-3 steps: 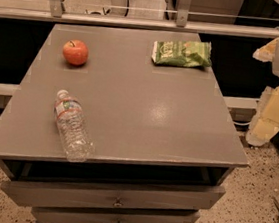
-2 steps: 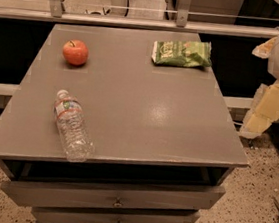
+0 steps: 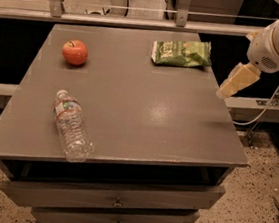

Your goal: Move green jalapeno chip bag near apple

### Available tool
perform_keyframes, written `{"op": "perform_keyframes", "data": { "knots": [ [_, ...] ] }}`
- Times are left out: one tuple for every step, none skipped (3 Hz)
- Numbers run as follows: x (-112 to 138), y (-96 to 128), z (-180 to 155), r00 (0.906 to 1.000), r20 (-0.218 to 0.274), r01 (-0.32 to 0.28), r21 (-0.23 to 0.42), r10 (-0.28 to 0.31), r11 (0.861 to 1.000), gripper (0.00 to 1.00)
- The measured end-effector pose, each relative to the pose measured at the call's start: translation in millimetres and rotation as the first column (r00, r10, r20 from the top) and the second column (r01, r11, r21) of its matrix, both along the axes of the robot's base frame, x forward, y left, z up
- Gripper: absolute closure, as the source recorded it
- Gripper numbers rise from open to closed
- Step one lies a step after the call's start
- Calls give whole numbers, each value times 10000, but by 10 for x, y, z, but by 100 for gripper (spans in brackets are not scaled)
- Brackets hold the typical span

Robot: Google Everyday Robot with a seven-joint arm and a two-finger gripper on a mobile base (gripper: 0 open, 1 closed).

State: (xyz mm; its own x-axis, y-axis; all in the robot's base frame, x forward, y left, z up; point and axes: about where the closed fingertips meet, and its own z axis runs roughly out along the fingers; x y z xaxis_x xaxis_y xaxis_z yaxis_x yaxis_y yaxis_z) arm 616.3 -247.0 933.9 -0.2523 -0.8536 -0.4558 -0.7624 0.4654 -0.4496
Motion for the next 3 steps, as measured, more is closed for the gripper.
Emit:
{"op": "perform_keyframes", "data": {
  "knots": [
    [619,27,-143,9975,510,433,1011,-487,9939,0],
    [1140,93,-335,9938,544,826,2292,-974,9699,0],
    [1525,200,-488,9904,462,1079,3277,-1299,9386,0]
  ]
}}
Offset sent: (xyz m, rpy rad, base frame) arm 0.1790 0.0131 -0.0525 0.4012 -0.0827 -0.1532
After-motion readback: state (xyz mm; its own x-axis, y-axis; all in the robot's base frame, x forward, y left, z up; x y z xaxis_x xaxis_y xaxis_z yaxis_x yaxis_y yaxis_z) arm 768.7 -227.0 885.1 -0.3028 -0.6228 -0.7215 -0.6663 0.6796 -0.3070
